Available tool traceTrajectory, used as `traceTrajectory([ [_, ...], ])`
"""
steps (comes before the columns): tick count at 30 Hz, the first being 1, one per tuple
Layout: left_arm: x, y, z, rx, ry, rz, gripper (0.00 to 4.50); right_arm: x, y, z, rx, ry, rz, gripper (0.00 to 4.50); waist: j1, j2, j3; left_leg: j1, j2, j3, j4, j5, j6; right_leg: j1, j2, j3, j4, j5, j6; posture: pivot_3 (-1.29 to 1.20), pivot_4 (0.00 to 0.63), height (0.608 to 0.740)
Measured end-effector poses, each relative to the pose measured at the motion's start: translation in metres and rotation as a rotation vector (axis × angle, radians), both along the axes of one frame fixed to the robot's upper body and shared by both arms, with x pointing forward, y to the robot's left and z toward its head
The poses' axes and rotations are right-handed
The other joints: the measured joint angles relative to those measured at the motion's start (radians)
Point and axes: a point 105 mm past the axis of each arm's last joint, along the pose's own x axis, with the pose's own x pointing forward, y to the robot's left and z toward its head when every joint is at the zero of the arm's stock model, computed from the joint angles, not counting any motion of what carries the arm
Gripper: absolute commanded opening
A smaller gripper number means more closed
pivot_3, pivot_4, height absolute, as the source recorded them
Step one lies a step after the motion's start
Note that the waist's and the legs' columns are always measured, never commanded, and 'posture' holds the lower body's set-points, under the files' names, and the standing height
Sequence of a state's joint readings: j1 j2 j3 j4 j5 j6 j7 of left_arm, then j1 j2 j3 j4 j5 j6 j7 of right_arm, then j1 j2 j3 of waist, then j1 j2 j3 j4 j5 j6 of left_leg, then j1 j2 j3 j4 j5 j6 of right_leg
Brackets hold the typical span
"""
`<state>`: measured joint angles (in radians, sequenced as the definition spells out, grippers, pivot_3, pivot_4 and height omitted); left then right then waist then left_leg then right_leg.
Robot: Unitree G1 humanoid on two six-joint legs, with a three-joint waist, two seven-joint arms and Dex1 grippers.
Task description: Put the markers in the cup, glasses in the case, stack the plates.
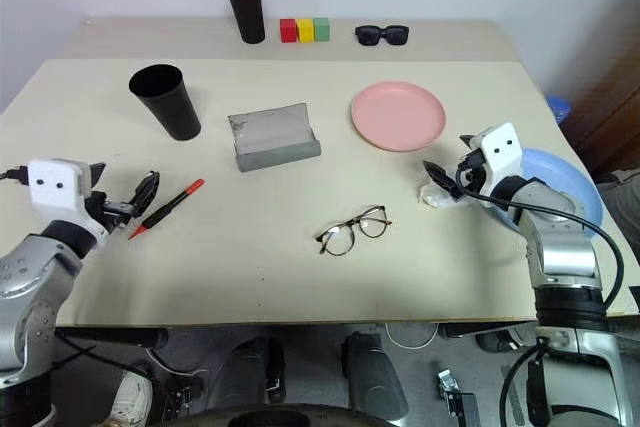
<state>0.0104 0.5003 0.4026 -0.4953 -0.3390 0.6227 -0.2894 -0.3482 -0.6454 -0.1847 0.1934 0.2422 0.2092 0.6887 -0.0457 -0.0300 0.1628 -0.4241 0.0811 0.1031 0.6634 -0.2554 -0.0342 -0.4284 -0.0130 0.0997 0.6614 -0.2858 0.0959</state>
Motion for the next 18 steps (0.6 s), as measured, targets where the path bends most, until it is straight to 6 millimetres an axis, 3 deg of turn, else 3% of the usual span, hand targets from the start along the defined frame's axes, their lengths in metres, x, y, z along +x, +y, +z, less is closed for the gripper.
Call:
traceTrajectory([
  [18,0.005,0.001,0.004,-0.011,-0.016,0.047,4.46,0.02,0.02,0.002,0.071,-0.048,-0.006,4.5,0.002,0.0,0.0,0.0,0.0,0.0,0.0,0.0,0.0,0.0,0.0,0.0,0.002,0.001,0.001,0.0,0.15,0.722],
])
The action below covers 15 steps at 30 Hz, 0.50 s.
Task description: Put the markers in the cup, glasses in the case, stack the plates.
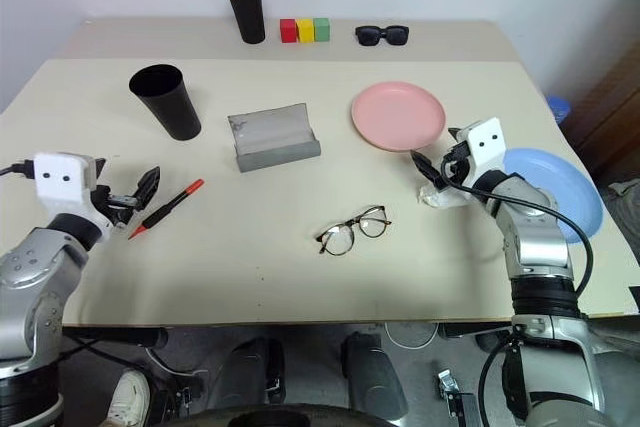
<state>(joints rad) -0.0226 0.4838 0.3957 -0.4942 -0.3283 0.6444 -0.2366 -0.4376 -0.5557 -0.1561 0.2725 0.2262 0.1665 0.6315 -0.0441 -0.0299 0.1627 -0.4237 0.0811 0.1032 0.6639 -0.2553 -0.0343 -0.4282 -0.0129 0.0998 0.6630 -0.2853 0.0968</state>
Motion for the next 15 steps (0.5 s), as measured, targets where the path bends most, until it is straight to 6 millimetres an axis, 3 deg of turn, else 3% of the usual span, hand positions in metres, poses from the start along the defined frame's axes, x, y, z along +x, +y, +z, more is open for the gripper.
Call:
traceTrajectory([
  [8,-0.001,-0.021,-0.013,0.034,0.089,-0.124,4.46,0.003,0.038,0.003,-0.044,-0.015,0.116,4.5,-0.001,0.0,0.0,0.0,0.0,0.0,0.0,0.0,0.0,0.0,0.0,0.0,0.001,0.0,0.0,0.0,0.15,0.722],
  [13,-0.006,-0.027,-0.028,0.073,0.249,-0.228,4.46,-0.034,0.105,-0.009,-0.104,0.004,0.407,4.5,0.0,0.0,0.0,0.0,0.001,-0.001,0.0,0.0,0.0,0.0,0.0,-0.001,0.002,0.0,0.0,0.0,0.15,0.722],
  [15,-0.006,-0.028,-0.032,0.041,0.296,-0.228,4.46,-0.046,0.119,-0.013,-0.118,0.021,0.48,4.5,0.003,0.0,0.0,0.0,0.0,-0.001,0.001,0.0,0.0,0.0,0.0,-0.001,0.002,0.0,0.0,0.0,0.15,0.722],
])
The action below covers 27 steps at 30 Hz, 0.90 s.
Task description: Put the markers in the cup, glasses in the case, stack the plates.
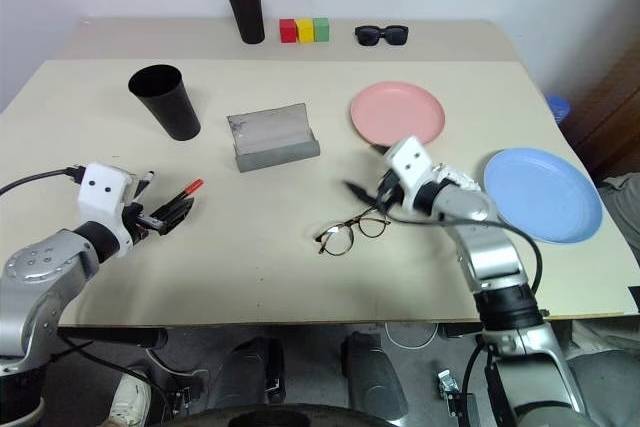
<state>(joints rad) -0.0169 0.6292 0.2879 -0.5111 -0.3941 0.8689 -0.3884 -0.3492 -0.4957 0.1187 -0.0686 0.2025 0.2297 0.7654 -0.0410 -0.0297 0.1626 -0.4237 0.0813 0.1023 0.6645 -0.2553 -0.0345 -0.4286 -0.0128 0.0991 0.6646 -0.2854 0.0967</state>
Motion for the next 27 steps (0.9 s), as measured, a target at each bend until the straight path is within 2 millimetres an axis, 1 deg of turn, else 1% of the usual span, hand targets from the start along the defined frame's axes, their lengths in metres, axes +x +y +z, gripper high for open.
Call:
traceTrajectory([
  [4,0.008,0.008,-0.007,-0.017,0.102,0.063,4.46,-0.015,0.017,0.002,-0.012,-0.003,0.081,4.5,-0.001,0.0,0.0,0.0,0.0,-0.001,0.001,0.0,0.0,0.0,0.0,0.0,0.0,-0.001,-0.001,0.0,0.15,0.722],
  [7,0.014,0.008,-0.011,-0.017,0.167,0.081,4.46,-0.018,0.02,-0.001,-0.005,0.014,0.084,4.5,-0.001,-0.001,0.0,0.0,0.0,-0.001,0.001,0.0,0.0,0.0,0.0,0.0,0.0,0.0,0.0,0.0,0.15,0.722],
  [10,0.015,0.006,-0.02,-0.017,0.252,0.083,4.46,-0.022,0.026,-0.004,0.004,0.028,0.093,4.5,-0.001,-0.001,0.0,0.0,0.0,-0.001,0.001,0.0,0.0,0.0,0.001,0.0,0.0,0.0,0.0,0.0,0.15,0.722],
  [12,0.017,0.004,-0.02,-0.033,0.278,0.079,3.95,-0.022,0.028,-0.005,0.013,0.034,0.091,4.5,-0.001,0.0,0.0,0.0,0.0,-0.001,0.001,0.0,0.0,0.0,0.001,0.0,0.001,0.0,0.0,0.0,0.15,0.722],
  [13,0.018,0.004,-0.019,-0.04,0.286,0.078,3.56,-0.022,0.03,-0.005,0.019,0.035,0.088,4.5,-0.001,-0.001,0.0,0.0,0.0,-0.001,0.001,0.0,0.0,0.0,0.001,0.0,0.001,0.0,0.0,0.0,0.15,0.722],
  [15,0.02,0.004,-0.018,-0.044,0.294,0.079,2.63,-0.022,0.03,-0.005,0.026,0.032,0.081,4.5,-0.001,-0.001,0.0,0.0,0.0,-0.001,0.001,0.0,0.0,0.0,0.0,0.0,0.0,0.0,0.0,0.0,0.15,0.722],
  [16,0.02,0.004,-0.018,-0.043,0.299,0.081,2.07,-0.021,0.031,-0.005,0.029,0.031,0.079,4.5,-0.001,-0.001,0.0,0.0,0.0,-0.001,0.001,0.0,0.0,0.0,0.0,0.0,0.0,0.0,0.0,0.0,0.15,0.722],
  [20,0.02,0.006,-0.017,-0.039,0.302,0.086,0.12,-0.021,0.031,-0.004,0.033,0.03,0.07,4.5,0.0,-0.001,0.0,0.0,0.0,-0.001,0.001,0.0,0.0,0.0,0.0,0.0,0.0,0.0,0.0,0.0,0.15,0.722],
  [21,0.02,0.006,-0.017,-0.039,0.299,0.082,0.01,-0.021,0.031,-0.004,0.034,0.029,0.069,4.5,0.0,-0.001,0.0,0.0,0.0,-0.001,0.001,0.0,0.0,0.0,0.0,0.0,0.0,0.0,0.0,0.0,0.15,0.722],
  [23,0.02,0.007,-0.017,-0.035,0.28,0.082,0.01,-0.021,0.032,-0.003,0.035,0.025,0.068,4.5,0.0,0.0,0.0,0.0,0.0,-0.001,0.001,0.0,0.0,0.0,0.0,0.0,0.0,0.0,0.0,0.0,0.15,0.722],
  [25,0.026,0.006,-0.014,-0.037,0.2,0.091,0.01,-0.022,0.036,-0.001,0.044,0.019,0.074,4.5,0.0,-0.001,0.0,0.0,0.0,-0.001,0.001,0.0,-0.001,0.0,0.0,0.0,0.001,0.0,0.0,0.0,0.15,0.722],
  [27,0.036,0.005,0.007,-0.053,0.021,0.111,0.01,-0.022,0.045,0.002,0.077,0.015,0.078,4.5,0.001,-0.002,0.0,0.0,0.0,-0.001,0.001,0.001,-0.001,0.0,0.0,0.0,0.001,0.0,-0.001,0.0,0.15,0.722],
])
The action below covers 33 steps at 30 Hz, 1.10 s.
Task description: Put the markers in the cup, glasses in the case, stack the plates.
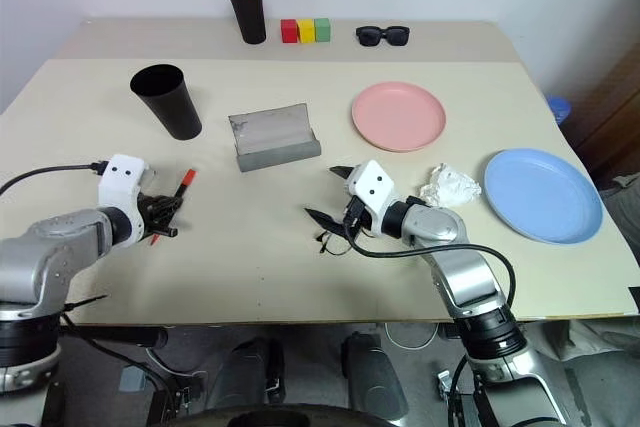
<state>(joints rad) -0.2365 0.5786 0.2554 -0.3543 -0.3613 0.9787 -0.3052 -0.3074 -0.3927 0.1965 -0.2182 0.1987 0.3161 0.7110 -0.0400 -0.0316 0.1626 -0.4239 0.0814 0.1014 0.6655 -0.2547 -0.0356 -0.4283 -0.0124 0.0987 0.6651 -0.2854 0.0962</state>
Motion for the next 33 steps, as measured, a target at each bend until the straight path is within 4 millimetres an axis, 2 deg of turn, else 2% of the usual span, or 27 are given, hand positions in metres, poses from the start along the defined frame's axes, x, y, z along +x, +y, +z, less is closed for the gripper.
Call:
traceTrajectory([
  [5,0.014,0.013,0.081,-0.039,-0.455,0.148,0.01,0.023,0.023,0.031,0.14,-0.113,-0.131,4.5,-0.001,0.0,0.0,0.0,0.0,0.0,0.0,0.0,0.0,0.0,0.0,0.0,0.0,0.001,0.001,0.0,0.15,0.722],
  [6,0.015,0.013,0.092,-0.034,-0.506,0.168,0.01,0.026,0.027,0.036,0.165,-0.127,-0.152,4.5,-0.001,0.0,0.0,0.0,0.0,0.0,0.0,0.0,-0.001,0.0,0.0,0.0,0.0,0.001,0.001,0.0,0.15,0.722],
  [9,0.019,0.017,0.11,-0.005,-0.613,0.251,0.01,0.035,0.035,0.04,0.196,-0.148,-0.21,4.5,0.002,0.0,-0.001,-0.001,-0.001,0.0,0.0,0.0,-0.001,0.0,0.0,0.0,0.0,0.002,0.003,0.0,0.15,0.722],
  [15,0.046,0.018,0.142,0.026,-0.775,0.392,0.01,0.049,0.051,0.026,0.201,-0.122,-0.26,4.5,0.004,-0.001,-0.001,-0.001,-0.001,0.0,0.0,0.0,-0.001,0.0,0.0,-0.001,0.0,0.002,0.004,0.0,0.15,0.722],
  [20,0.083,0.015,0.167,0.03,-0.888,0.398,0.01,0.062,0.057,0.028,0.234,-0.118,-0.312,4.5,0.004,-0.001,-0.001,-0.001,-0.001,0.0,0.0,0.001,-0.001,0.0,0.0,-0.001,0.001,0.002,0.004,0.0,0.15,0.722],
  [23,0.096,0.009,0.167,0.047,-0.924,0.374,0.01,0.063,0.061,0.033,0.26,-0.122,-0.315,4.5,0.0,0.0,-0.001,-0.001,-0.001,0.001,0.0,0.001,-0.001,-0.001,0.0,-0.001,0.0,0.002,0.004,0.0,0.15,0.722],
  [28,0.117,0.006,0.136,0.021,-0.88,0.344,0.01,0.066,0.055,0.036,0.28,-0.137,-0.341,4.5,-0.002,0.0,-0.001,-0.002,0.0,0.001,0.0,0.001,-0.001,-0.002,0.0,-0.002,0.0,0.002,0.005,0.0,0.15,0.722],
  [33,0.124,0.005,0.117,0.008,-0.843,0.337,0.01,0.067,0.052,0.037,0.292,-0.139,-0.363,4.5,-0.002,0.0,-0.001,-0.002,0.0,0.001,0.0,0.001,-0.001,-0.002,0.0,-0.002,0.0,0.002,0.005,0.0,0.15,0.722],
])
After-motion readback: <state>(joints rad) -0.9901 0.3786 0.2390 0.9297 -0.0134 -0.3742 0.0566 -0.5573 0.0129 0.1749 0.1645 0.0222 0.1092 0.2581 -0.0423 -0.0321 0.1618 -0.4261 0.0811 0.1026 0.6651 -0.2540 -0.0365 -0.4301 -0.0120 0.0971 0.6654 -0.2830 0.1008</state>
